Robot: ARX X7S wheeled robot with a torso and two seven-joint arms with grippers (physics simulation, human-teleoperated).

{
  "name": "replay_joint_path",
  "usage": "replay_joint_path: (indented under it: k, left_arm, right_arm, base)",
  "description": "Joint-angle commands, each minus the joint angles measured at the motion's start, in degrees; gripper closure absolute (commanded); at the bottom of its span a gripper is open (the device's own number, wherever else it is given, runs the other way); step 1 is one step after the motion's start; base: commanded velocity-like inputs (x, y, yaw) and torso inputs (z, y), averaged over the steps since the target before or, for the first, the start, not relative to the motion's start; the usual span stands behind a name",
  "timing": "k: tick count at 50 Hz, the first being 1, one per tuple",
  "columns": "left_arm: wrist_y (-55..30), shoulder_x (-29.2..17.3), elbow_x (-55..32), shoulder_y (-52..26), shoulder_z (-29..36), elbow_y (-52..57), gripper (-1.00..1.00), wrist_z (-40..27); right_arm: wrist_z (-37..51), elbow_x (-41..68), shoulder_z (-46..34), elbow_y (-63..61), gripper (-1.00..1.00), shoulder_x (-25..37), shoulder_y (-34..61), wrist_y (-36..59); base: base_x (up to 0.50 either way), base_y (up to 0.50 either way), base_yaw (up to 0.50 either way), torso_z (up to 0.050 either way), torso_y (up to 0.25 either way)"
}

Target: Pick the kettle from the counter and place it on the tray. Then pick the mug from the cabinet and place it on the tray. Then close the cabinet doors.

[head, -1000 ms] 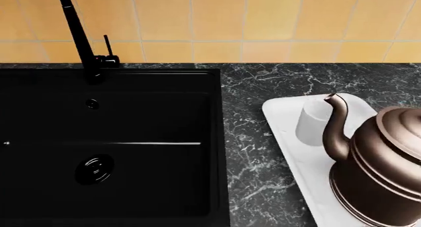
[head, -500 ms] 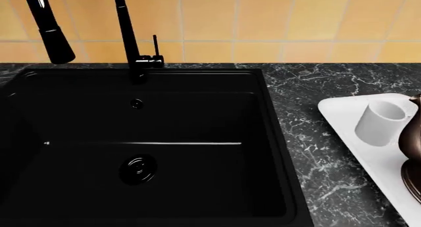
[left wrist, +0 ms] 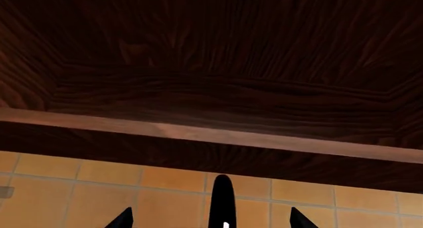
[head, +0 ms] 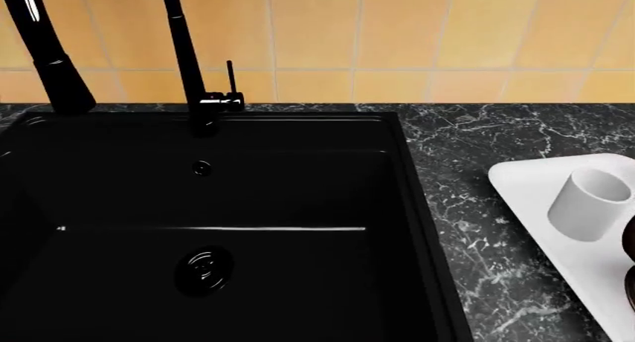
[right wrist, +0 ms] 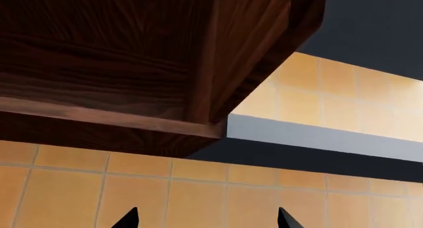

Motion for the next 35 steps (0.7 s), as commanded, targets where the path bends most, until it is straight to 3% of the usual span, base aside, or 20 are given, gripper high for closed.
replay_joint_path:
  k: [1,11,18,21,28,35]
  left_arm:
    - [0.22,-0.01,0.36,0.60,-0.48,-0.16,-1.00,0.28]
    - [0.30,0.07,0.70,1.01,-0.41,0.00,-1.00,0.56]
    - [0.36,0.21,1.02,0.89,0.07,-0.14,-1.00,0.61]
    - [0.38,0.13,0.96,0.85,0.15,-0.15,-1.00,0.63]
    - [0.42,-0.33,0.69,0.48,0.19,-0.49,-1.00,0.52]
    - [0.59,-0.77,-0.04,-0.07,0.22,-0.57,-1.00,-0.02]
  right_arm:
    - [1.27,0.88,-0.27,0.87,-1.00,0.11,-1.43,-0.69]
    - [7.65,4.96,-3.79,1.74,-1.00,2.99,2.58,2.69]
    - [7.01,4.55,-0.20,2.09,-1.00,6.46,1.46,0.08]
    - [6.64,4.86,0.25,3.52,-1.00,7.31,5.49,1.64]
    - [-2.34,3.82,3.12,7.29,-1.00,6.85,10.24,3.36]
    - [-5.42,4.07,1.21,10.50,-1.00,5.68,17.69,7.76]
  base:
    - [0.00,0.00,0.00,0.000,0.000]
    - [0.00,0.00,0.00,0.000,0.000]
    - [0.00,0.00,0.00,0.000,0.000]
    - [0.00,0.00,0.00,0.000,0.000]
    - [0.00,0.00,0.00,0.000,0.000]
    - [0.00,0.00,0.00,0.000,0.000]
